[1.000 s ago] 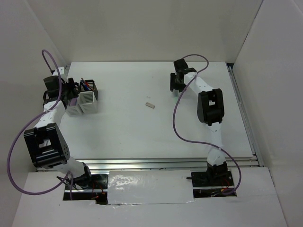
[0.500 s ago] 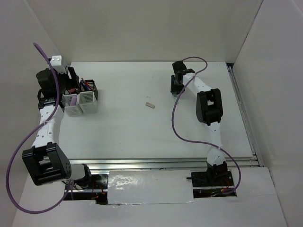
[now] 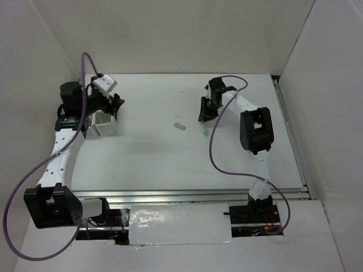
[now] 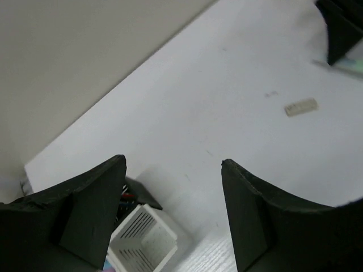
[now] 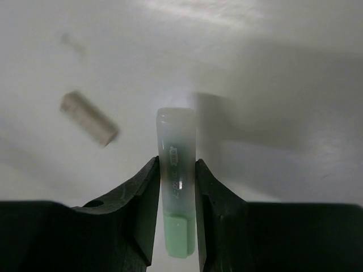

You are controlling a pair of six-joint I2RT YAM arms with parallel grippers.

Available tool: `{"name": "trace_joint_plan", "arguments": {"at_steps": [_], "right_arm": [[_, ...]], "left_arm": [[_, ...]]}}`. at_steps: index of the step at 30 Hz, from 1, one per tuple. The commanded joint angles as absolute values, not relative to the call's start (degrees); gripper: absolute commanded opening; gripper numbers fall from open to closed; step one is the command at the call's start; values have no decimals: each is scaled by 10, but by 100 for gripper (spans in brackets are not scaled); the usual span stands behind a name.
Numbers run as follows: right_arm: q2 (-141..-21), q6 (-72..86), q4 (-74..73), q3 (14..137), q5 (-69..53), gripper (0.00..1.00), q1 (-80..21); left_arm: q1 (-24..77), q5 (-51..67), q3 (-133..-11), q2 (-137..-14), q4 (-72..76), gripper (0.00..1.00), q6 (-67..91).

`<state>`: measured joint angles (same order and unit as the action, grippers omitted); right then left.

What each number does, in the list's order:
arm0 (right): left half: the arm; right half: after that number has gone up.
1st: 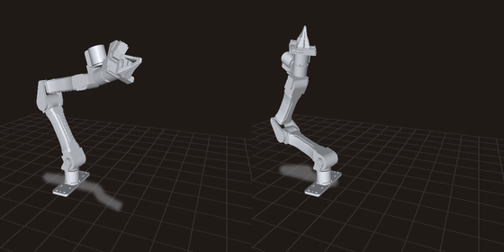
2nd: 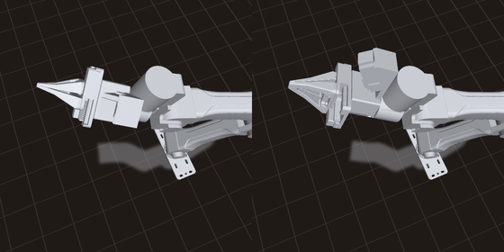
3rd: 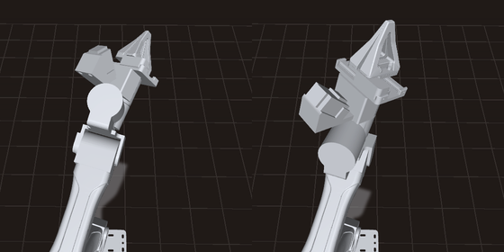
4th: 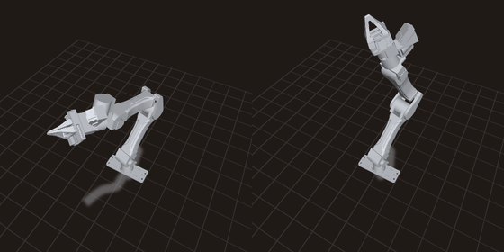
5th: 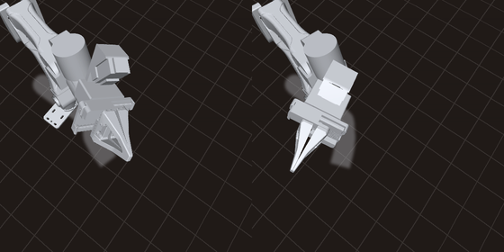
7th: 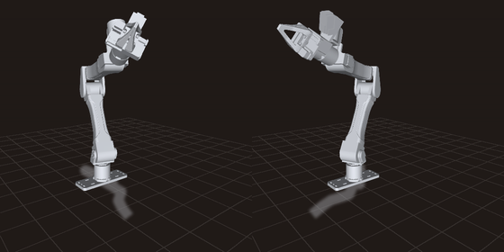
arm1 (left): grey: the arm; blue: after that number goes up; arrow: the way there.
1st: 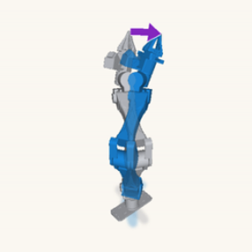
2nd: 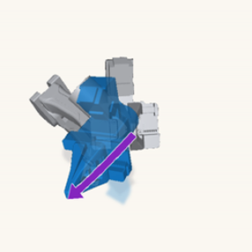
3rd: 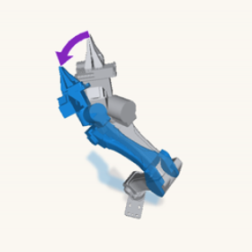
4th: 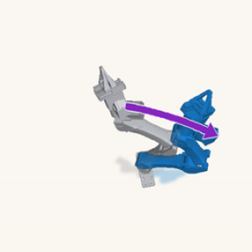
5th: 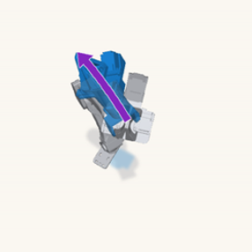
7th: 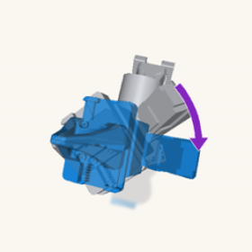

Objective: Sort the stationery into containers
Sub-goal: Pick up the pen from the center of the board.

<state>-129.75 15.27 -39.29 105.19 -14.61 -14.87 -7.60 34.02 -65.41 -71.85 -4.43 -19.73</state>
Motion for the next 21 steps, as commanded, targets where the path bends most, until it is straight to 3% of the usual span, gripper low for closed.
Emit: {"name": "trace_joint_plan", "arguments": {"at_steps": [1,8,13,21], "right_arm": [[-1172,142,-381,1020,-288,0,-171],[-1112,245,-360,923,-450,0,-200],[-1076,268,-364,875,-374,0,-249],[-1067,301,-358,855,-331,0,-279]], "left_arm": [[-5,415,-670,-693,-133,80,-420],[169,401,-588,-668,-203,80,-625],[289,342,-521,-652,-142,80,-672],[401,285,-520,-706,-108,79,-696]]}}
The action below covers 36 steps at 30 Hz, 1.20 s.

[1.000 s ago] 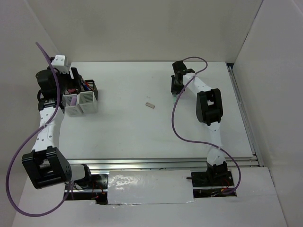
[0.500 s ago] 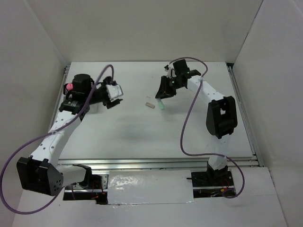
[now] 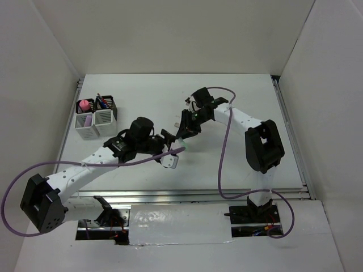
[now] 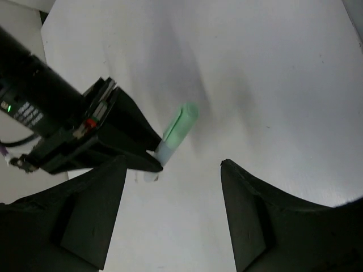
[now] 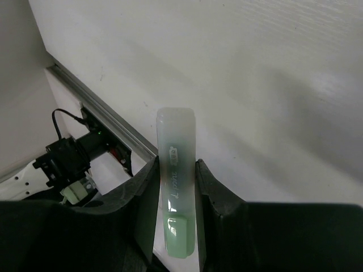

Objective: Sort the stationery into containers
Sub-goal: Pick up the pen from the center of the board, then place the pen in the storage box.

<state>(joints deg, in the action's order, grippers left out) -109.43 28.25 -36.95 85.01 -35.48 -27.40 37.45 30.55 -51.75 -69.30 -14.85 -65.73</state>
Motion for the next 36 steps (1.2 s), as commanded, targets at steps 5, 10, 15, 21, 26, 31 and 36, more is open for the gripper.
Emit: {"name": "trace_joint_plan", "arguments": {"at_steps": [5,10,15,21,26,31,36], "right_arm": [[-1077,293,-375,876,-311,0,-298],[-1084,287,-384,891,-308,0,-307],[-1085,284,-384,891,-313,0,-307],[-1092,282,-387,895,-322,0,-308],[-1099,277,-388,896,-335,0,-307],[-1100,267,-387,895,-356,33,-305],[-1089,236,-394,914,-387,99,-270]], "left_arm": [[434,259,-521,-751,-101,77,-712],[451,239,-527,-787,-82,75,-710],[469,191,-526,-817,-53,72,-728],[481,148,-505,-830,18,56,-744],[483,105,-484,-829,72,36,-735],[483,102,-482,-815,77,12,-715],[489,150,-496,-746,3,0,-641]]}}
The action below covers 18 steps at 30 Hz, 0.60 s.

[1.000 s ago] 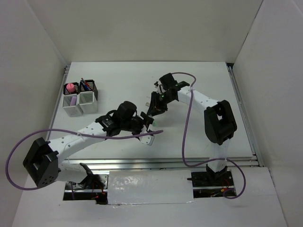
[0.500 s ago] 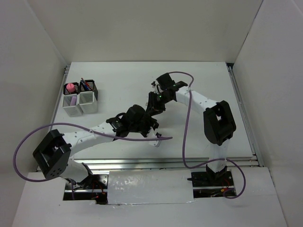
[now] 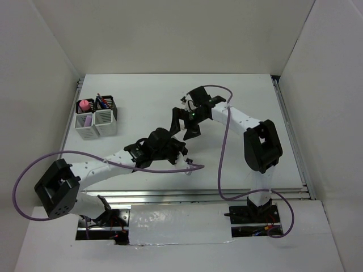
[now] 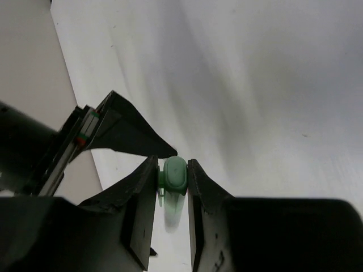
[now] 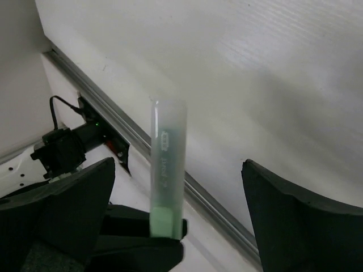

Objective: Sort the stationery into containers
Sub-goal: Place the pen in the storage box.

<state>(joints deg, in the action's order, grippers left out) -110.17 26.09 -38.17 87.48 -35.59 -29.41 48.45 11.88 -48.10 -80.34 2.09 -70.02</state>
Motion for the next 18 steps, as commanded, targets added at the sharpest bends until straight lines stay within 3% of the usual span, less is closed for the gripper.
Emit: {"name": "trace_joint_plan", "arguments": {"at_steps": [1,6,9,12,18], "right_arm": [[-1087,229,-400,924,-384,100,-262],[-1107,171,-464,1018,-356,100,-185],[-1128,142,-502,1059,-355,98,-150],[-1127,124,-487,1046,-354,96,-132],[-1132,94,-463,1022,-346,94,-140]], "left_arm": [[492,153,-496,-731,2,0,-619],[469,147,-511,-646,-24,0,-374],[383,149,-538,-627,-16,0,-197],[222,173,-536,-608,24,0,-52],[-26,214,-499,-588,87,0,48]]}}
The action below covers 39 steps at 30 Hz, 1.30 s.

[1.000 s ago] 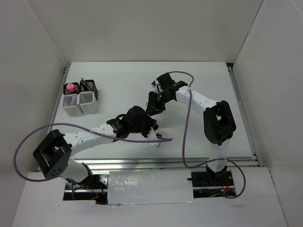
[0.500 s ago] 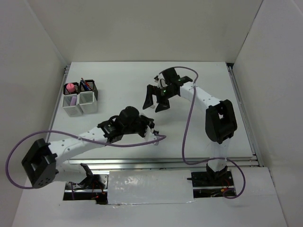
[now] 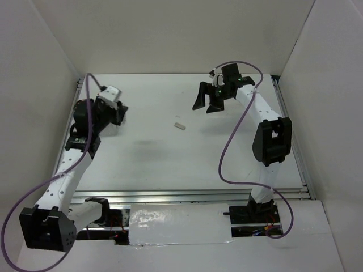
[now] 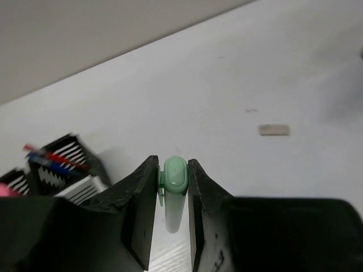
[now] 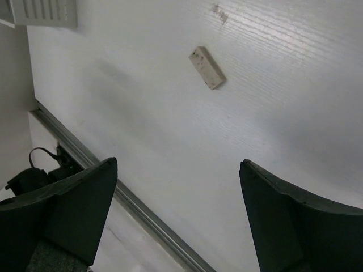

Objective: Sort the stationery into containers
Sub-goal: Place the pen in the storage box.

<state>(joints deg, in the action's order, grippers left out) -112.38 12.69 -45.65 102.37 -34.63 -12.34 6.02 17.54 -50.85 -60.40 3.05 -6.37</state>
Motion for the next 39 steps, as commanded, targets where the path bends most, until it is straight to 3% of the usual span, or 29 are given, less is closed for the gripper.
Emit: {"name": "trace_joint_plan", "arguments": {"at_steps": [1,6,9,30,39], "right_arm": [[-1134,89,-463,1026,-343,94,-145],[-1143,91,-440,1021,-334,93,-151],[-1149,90,-434,1026,-336,93,-155],[-1192,48,-442,1046,-277,89,-190],[-1217,28,-457,1067,-241,80,-213]], "left_arm": [[-58,231,-501,-598,93,0,56],[-229,328,-514,-643,171,0,100],[-272,365,-526,-676,201,0,98],[-335,356,-602,-828,206,0,-41],[-335,362,-613,-880,214,1,-31]]}}
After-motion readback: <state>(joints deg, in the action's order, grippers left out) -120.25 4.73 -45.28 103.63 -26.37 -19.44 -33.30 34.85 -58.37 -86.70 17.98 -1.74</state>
